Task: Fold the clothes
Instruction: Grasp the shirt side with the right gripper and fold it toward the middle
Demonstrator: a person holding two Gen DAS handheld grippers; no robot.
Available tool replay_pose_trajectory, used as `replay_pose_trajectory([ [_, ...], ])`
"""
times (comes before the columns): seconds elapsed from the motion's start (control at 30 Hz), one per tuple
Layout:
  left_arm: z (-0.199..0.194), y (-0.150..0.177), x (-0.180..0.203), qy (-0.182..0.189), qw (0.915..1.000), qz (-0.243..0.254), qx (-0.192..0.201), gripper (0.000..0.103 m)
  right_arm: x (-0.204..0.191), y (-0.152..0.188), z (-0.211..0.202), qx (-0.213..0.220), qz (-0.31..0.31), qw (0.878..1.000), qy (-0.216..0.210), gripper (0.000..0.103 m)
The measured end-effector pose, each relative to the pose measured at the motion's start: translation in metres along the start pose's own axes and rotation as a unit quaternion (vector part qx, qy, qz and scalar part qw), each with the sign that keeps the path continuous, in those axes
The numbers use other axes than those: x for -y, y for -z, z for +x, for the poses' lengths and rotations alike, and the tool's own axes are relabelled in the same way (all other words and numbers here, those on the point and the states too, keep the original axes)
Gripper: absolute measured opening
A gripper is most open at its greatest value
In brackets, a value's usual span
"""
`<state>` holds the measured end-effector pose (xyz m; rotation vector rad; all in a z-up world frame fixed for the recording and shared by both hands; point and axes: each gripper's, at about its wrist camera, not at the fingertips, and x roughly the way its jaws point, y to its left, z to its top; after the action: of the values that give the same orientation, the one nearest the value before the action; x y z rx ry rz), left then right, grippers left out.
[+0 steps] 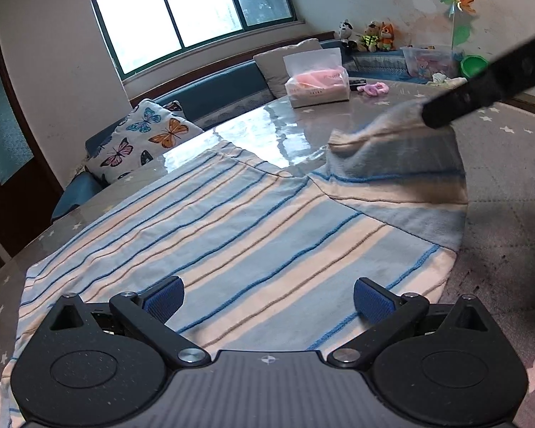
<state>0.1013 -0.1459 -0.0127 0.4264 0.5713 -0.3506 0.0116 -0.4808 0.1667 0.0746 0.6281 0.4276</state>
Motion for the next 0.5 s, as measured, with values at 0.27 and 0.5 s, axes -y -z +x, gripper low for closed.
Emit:
replay_pose_trajectory([
  [0.27,-0.022,0.011,-0.031,-0.039,0.9989,-0.024,0.009,0.103,-0.05,-0.004,0.017,-0.014,-0.044,0.994,-0.095,0.008],
  [0.5,-0.034,0.024,-0.054,-0.072,0.996,-0.053,0.001,0.103,-0.068,0.018,0.047,-0.069,-0.048,0.989,-0.124,0.016],
])
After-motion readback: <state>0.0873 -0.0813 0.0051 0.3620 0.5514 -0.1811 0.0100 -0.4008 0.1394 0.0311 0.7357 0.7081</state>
